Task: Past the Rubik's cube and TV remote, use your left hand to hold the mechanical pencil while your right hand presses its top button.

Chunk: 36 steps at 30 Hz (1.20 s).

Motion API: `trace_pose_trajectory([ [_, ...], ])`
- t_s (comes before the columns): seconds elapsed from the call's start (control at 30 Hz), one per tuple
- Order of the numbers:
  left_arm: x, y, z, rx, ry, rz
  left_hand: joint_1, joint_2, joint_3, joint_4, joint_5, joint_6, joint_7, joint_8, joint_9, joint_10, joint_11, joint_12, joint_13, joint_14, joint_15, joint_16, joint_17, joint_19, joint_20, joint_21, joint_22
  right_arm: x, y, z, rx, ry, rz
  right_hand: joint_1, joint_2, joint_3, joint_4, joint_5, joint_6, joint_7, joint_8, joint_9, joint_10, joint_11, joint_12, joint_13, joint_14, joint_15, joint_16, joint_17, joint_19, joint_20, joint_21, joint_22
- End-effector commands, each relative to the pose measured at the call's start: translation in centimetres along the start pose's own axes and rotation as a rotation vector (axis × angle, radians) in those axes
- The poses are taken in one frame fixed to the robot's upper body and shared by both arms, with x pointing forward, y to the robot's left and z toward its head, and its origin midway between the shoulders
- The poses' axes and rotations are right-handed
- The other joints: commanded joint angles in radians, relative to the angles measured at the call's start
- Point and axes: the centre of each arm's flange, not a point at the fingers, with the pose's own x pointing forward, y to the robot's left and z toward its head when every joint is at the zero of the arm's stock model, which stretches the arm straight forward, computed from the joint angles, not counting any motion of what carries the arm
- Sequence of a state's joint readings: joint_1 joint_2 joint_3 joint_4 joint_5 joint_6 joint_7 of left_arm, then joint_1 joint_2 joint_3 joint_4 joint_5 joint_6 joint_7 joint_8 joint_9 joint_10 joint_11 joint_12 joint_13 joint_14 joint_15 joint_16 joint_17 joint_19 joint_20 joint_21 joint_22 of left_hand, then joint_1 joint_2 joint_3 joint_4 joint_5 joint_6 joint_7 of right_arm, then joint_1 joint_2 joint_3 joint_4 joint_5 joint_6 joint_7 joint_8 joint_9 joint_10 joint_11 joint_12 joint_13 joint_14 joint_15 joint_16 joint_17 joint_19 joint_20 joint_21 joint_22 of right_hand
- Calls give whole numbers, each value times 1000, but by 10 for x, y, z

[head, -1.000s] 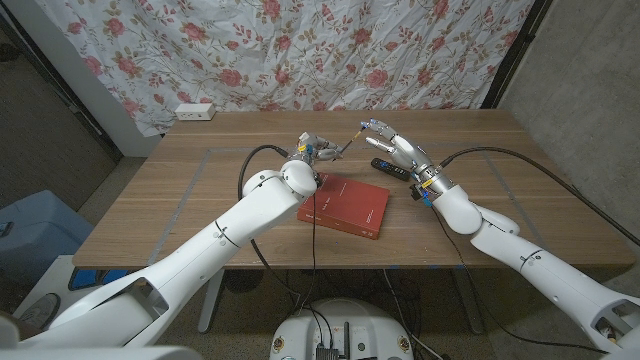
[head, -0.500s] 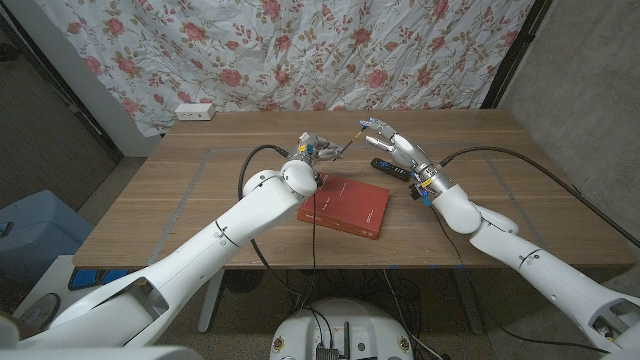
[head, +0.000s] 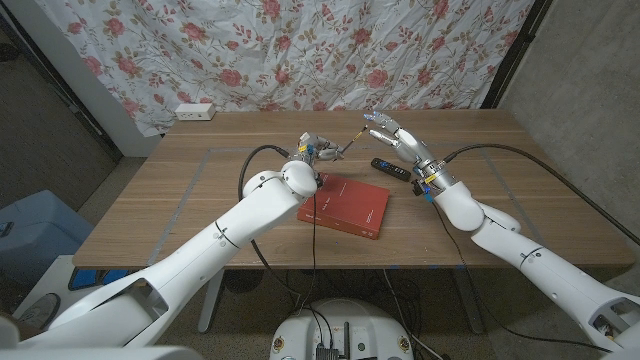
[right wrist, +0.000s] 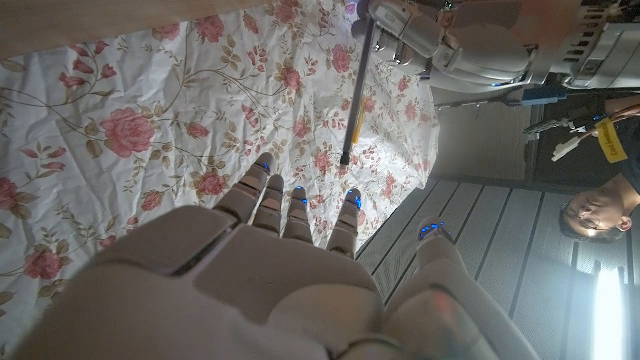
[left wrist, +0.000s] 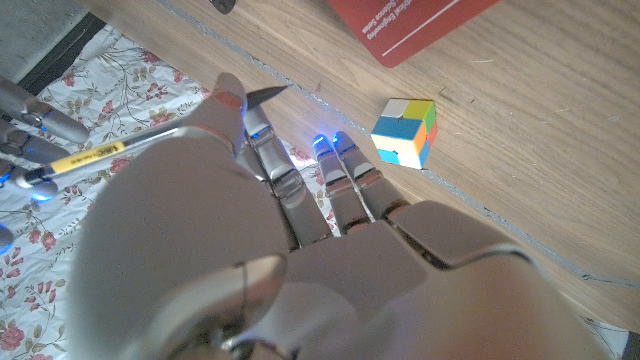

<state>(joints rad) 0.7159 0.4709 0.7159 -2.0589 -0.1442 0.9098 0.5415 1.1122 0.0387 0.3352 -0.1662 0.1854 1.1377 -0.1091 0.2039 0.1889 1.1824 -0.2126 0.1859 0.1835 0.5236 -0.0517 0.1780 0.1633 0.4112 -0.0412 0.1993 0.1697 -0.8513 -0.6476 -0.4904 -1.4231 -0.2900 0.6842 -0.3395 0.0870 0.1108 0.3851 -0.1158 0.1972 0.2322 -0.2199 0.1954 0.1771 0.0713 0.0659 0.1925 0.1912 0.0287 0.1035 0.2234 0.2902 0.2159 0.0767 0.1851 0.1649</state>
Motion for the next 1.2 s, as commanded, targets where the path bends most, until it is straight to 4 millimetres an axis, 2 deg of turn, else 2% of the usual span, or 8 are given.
trace_pose_trajectory([
  [0.03, -3, -1, -2, -3, 4, 2, -3, 11, -4, -3, 9, 11, -1, 5, 4, 15, -11, 3, 5, -1, -152, -2, 1, -1, -29, 1, 6, -1, -5, -3, 5, 14, -6, -2, 3, 5, 4, 3, -2, -2, -6, 2, 8, -4, 6, 1, -3, -5, 4, 3, 13, -1, 5, 3],
  [0.6, -3, 0, -3, -7, -1, 8, -2, 12, -6, -3, 10, 9, -1, 5, 4, 15, -11, 3, 5, -1, -152, -2, 1, -2, -29, 1, 6, -4, -10, -13, -31, 48, 17, -5, -3, 2, 3, 2, -50, -1, -22, 0, -2, -13, 2, 2, -7, 1, 4, 4, 13, 2, 4, 3],
  [1.2, -1, 4, -4, -6, -2, 13, -2, 13, -9, -3, 10, 9, -1, 5, 4, 14, -11, 3, 5, -1, -152, -2, 1, -2, -29, 1, 6, -11, -5, -13, -61, 48, 26, -10, -2, 1, 6, 2, -66, -1, -20, -1, -4, -22, 3, 2, -6, -5, 6, 6, 12, 0, 3, 3],
])
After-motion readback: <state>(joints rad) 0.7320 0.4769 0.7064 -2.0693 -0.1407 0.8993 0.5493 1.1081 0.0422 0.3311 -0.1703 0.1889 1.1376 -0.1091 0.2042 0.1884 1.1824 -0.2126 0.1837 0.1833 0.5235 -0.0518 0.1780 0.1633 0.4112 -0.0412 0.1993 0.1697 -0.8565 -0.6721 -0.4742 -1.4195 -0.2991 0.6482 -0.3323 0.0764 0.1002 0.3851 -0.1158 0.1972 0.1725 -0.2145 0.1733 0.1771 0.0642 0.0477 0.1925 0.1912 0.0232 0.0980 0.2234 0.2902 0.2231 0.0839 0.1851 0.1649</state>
